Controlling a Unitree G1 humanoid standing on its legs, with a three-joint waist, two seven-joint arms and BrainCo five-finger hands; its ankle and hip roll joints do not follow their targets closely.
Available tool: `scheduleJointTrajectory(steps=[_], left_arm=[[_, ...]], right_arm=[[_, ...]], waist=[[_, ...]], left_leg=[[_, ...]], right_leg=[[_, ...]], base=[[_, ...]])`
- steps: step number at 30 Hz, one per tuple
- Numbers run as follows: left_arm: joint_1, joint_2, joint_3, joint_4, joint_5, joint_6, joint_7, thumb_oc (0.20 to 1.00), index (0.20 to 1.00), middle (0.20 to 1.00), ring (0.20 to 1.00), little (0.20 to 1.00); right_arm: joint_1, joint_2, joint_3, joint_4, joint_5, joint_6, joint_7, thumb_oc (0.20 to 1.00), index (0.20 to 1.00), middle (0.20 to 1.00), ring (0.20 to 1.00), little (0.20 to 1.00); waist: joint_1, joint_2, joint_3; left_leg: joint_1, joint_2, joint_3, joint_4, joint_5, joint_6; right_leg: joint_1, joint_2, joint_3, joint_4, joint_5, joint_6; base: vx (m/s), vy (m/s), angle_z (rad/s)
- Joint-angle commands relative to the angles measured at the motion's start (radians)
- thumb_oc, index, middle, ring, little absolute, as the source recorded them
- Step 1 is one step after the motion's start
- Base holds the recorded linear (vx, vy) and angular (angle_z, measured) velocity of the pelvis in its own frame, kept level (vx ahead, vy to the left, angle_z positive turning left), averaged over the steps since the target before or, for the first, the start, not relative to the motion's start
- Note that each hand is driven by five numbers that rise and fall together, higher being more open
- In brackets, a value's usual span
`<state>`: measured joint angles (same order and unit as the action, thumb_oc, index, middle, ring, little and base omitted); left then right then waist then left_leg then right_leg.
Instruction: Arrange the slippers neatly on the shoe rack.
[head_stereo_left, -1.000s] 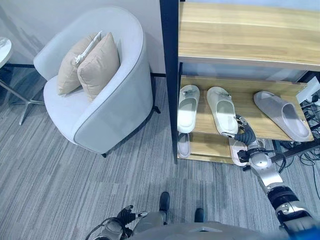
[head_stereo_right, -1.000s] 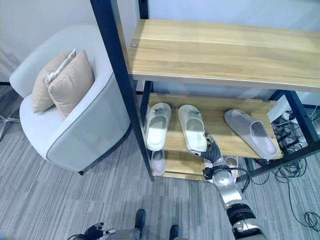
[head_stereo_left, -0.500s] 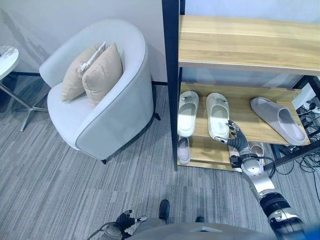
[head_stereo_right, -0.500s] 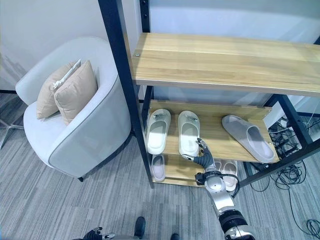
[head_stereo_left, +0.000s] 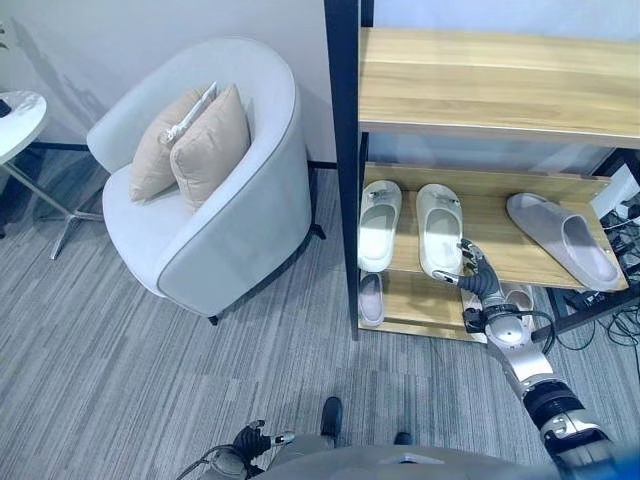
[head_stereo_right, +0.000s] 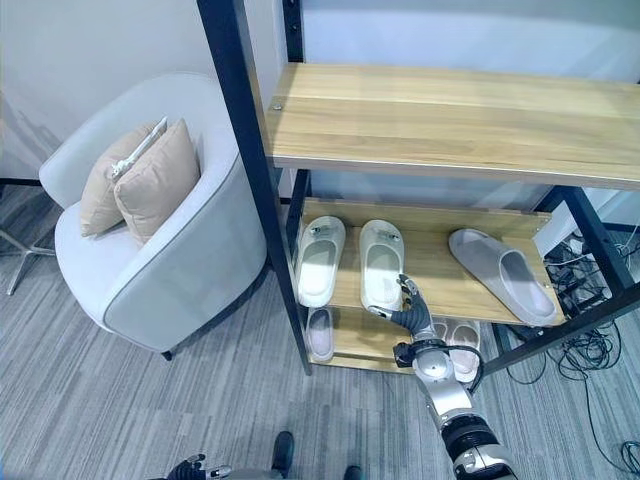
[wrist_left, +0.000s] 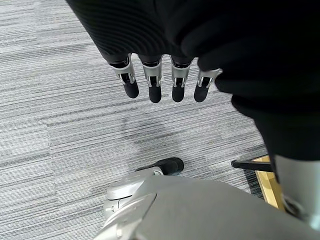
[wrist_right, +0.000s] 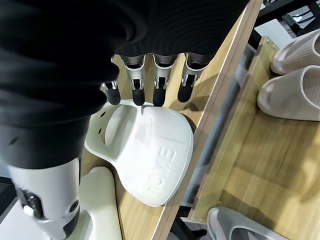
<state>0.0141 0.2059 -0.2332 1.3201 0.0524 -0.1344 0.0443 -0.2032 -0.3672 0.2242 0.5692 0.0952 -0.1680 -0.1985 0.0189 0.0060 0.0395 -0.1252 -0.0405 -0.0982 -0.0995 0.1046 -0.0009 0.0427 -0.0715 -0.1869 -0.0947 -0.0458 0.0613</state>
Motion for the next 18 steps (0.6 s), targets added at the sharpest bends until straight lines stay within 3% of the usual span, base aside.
scheduleJointTrajectory(steps=[1, 18], left_arm=[[-0.042, -0.025, -0.057, 0.082, 0.002, 0.003, 0.003, 1.0, 1.0, 1.0, 1.0, 1.0], [-0.04, -0.023, -0.058, 0.082, 0.006, 0.002, 0.003, 1.0, 1.0, 1.0, 1.0, 1.0]], right_arm=[[-0.11, 0.016, 0.048, -0.007, 0.018, -0.04, 0.046, 1.0, 1.0, 1.0, 1.0, 1.0], [-0.145, 0.018, 0.117, -0.014, -0.003, -0.044, 0.082, 1.0, 1.0, 1.0, 1.0, 1.0]], waist=[[0.068, -0.014, 0.022], [0.09, -0.025, 0.021]], left_leg=[[0.051, 0.018, 0.022, 0.012, -0.095, -0.043], [0.052, 0.012, -0.002, 0.012, -0.092, -0.045]], right_leg=[[-0.025, -0.077, -0.033, 0.007, 0.031, 0.088], [-0.013, -0.079, -0.059, 0.007, 0.026, 0.086]], base=[[0.0, 0.021, 0.06], [0.0, 0.006, 0.04]])
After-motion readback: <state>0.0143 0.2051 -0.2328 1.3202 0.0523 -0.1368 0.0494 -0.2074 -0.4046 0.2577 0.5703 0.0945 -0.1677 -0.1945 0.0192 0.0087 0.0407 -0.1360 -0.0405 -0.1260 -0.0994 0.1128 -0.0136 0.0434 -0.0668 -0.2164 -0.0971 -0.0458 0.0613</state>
